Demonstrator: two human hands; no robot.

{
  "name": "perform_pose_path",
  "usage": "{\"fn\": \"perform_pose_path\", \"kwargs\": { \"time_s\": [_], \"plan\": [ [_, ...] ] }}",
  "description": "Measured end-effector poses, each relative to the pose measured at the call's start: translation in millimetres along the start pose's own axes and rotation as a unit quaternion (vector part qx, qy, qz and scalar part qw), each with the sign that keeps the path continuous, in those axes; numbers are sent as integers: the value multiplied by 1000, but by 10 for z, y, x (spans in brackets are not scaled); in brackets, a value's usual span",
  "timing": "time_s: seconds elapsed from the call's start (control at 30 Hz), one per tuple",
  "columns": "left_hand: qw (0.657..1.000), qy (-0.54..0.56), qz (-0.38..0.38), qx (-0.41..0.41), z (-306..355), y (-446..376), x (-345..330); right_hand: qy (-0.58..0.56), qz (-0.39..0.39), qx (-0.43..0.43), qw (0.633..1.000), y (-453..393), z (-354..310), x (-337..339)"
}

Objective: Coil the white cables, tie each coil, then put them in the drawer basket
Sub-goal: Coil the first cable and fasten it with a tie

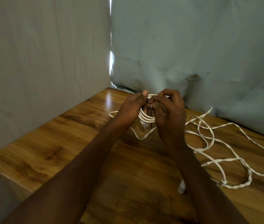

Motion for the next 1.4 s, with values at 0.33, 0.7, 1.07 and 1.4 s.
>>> {"fn": "perform_pose_path", "kwargs": {
  "time_s": [0.33, 0.7, 1.07, 1.4],
  "plan": [
    [991, 102, 83, -36, 12, 7, -33, 29, -19, -77, 996, 40, -39, -98],
    [985, 141, 101, -17, -74, -54, -76, 23, -15, -72, 997, 42, -43, -112],
    [982, 23, 185, -40, -164, -20, -67, -95, -30, -102, 990, 8, -9, -145],
    [990, -69, -18, -123, -183, 19, -150, -197, 57, -208, 956, -84, 7, 86]
  ]
}}
Point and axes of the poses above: each hand's wrist, its own y-axis away from the middle knuckle, its own x-axis out of the back of the hand, z = x × y, the point moved 1 cm from there along -y, towards the middle knuckle
